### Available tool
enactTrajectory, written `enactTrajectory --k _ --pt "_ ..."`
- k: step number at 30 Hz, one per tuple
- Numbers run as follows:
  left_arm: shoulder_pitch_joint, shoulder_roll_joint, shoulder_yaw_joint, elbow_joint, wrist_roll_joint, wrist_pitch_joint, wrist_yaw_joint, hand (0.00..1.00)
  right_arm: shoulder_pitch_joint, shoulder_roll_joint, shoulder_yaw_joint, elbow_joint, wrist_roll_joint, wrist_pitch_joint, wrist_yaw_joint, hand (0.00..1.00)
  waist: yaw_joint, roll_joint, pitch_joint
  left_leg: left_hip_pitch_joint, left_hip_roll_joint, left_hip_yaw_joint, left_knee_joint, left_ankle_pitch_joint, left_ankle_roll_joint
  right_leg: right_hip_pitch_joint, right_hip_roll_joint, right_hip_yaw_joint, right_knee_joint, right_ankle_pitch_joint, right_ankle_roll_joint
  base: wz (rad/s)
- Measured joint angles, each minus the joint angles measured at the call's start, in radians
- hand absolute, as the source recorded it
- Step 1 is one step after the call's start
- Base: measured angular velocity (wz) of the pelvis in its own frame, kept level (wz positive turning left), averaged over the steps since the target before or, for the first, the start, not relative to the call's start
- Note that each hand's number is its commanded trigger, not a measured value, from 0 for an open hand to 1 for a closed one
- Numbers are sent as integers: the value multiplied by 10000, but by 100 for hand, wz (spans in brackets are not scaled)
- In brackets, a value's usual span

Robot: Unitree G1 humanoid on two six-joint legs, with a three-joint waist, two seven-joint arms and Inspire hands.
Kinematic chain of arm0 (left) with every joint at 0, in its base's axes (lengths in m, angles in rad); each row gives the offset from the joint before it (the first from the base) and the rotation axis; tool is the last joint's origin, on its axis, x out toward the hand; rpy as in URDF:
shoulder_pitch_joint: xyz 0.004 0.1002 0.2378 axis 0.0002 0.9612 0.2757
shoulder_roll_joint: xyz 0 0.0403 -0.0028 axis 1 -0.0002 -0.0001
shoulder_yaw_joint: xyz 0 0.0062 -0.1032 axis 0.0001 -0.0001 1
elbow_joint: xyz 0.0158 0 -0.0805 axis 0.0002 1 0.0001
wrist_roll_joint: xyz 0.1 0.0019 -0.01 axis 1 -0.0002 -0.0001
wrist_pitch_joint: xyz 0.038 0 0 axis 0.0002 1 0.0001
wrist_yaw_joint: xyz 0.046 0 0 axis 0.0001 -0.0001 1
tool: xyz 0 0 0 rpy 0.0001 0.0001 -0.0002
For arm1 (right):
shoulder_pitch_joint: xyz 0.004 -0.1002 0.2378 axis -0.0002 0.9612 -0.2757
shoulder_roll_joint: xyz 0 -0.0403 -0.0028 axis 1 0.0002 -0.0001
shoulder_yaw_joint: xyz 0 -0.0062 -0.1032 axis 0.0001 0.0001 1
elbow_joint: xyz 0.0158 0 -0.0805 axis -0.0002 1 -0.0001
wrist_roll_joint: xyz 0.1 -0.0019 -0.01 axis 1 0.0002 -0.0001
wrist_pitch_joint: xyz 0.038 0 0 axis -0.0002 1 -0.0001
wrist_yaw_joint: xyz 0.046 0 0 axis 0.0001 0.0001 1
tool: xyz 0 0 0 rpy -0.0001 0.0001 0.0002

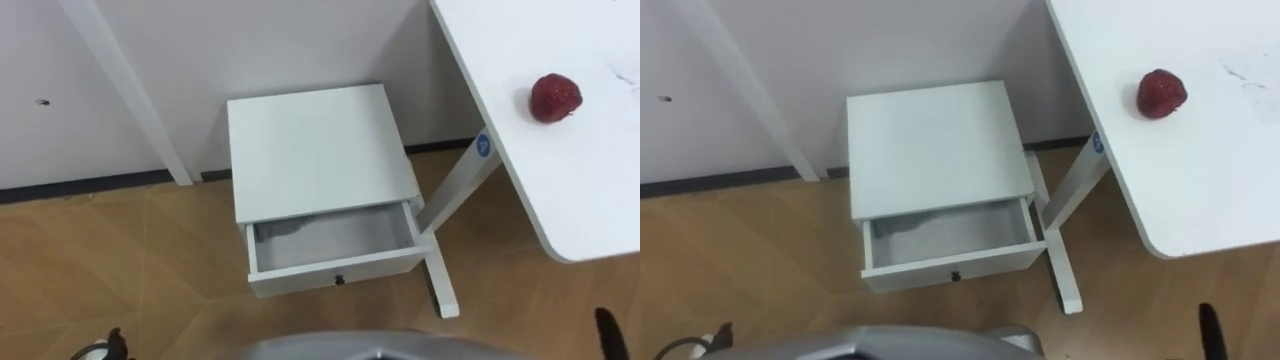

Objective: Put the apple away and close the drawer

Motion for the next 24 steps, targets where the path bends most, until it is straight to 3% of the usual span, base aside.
enactTrajectory --k 3,8,11,16,21,24 --pt "131 3 111 -466 4 13 -18 0 -162 -159 -329 -658 1 -121 -410 0 -43 -43 -40 -99 4 1 8 0 0 -108 4 8 16 1 -1 0" --pt "164 8 316 -770 -2 16 -104 0 -342 -491 -647 -2170 -153 -177 -1485 0 -88 -106 -3 -120 6 75 4 2 1 -173 7 39 63 0 0 -3" --pt "116 54 297 -773 7 13 -115 0 -463 -742 -636 -3338 -770 -493 -2120 0 -160 -228 22 -171 10 31 6 2 2 -209 -1 -42 71 0 0 4" --pt "152 53 270 -864 -2 17 -475 0 -882 -1218 -567 -5051 -2954 -734 -3164 0 -168 -364 43 -427 11 23 33 7 0 -471 9 -9 116 0 0 -1" --pt "204 106 -115 -850 -1 10 -459 0 -1348 -1599 143 -5761 -4786 -829 -3870 0 -97 -449 82 -435 13 34 44 8 -2 -484 10 2 109 0 -1 0" --pt "104 118 -151 -861 25 -7 -481 0 -1652 -1771 492 -6051 -6003 -841 -4065 0 239 -467 101 -484 21 134 41 8 -2 -578 20 93 113 0 0 -9"
